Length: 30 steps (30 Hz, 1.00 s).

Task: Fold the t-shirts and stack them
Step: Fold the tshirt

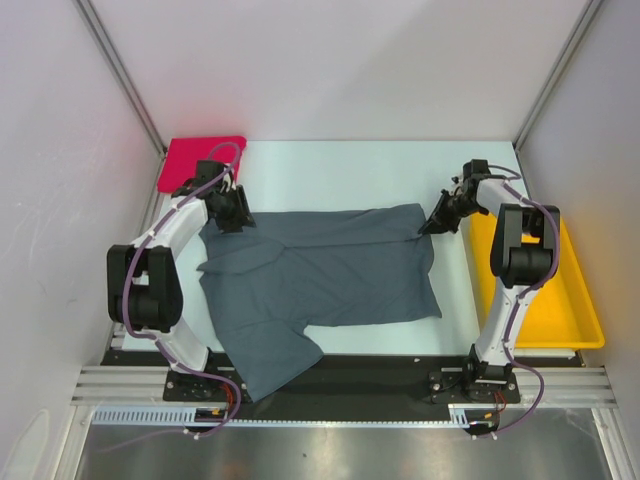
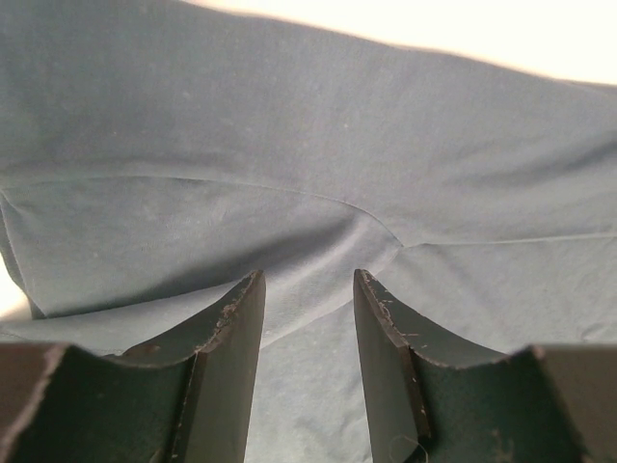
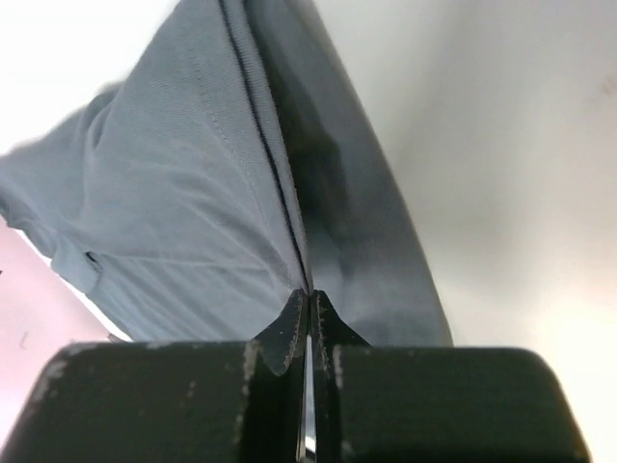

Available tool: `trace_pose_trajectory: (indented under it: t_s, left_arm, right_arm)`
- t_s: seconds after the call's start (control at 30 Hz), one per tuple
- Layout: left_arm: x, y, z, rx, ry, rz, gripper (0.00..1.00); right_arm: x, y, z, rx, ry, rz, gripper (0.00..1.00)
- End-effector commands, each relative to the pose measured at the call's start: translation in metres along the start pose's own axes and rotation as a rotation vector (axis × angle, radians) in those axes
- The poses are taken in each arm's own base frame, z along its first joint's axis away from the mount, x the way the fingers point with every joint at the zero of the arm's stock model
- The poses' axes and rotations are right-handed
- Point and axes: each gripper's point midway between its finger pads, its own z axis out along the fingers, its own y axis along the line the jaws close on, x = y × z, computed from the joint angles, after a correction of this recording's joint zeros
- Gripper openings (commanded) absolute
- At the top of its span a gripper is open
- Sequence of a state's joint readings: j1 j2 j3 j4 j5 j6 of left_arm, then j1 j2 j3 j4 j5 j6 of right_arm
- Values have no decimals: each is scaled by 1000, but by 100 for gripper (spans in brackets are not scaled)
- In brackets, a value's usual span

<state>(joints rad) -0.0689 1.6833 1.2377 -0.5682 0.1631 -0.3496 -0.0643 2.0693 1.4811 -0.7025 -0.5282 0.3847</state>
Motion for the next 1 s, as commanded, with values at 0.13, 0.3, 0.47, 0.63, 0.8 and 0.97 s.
trace_pose_trajectory:
  t_s: [0.13,0.3,0.47,0.63,0.8,0.97]
  left_arm:
    - [-17,-6,0,32,-37,-24,47]
    - [-27,-7,-6,30,-53,-16,47]
    - [-28,-4,-9,20,-52,-16,47]
    - [-27,3,-9,-3,-60,-17,47]
    - [-34,8,-7,-19,-67,-26,47]
    - [-35,14,4,-33,-54,-34,47]
  right_arm:
    - [3,5,-33,13,-26,40,0]
    - [2,-10,-26,50,0,44,0]
    - [-1,-22,-22,103,9,25,0]
    - [3,-27,-18,108,28,5,12]
    - [-35,-11,-37,162,-137,-115,50]
    - [-77,17,-24,127,-202,-151,49]
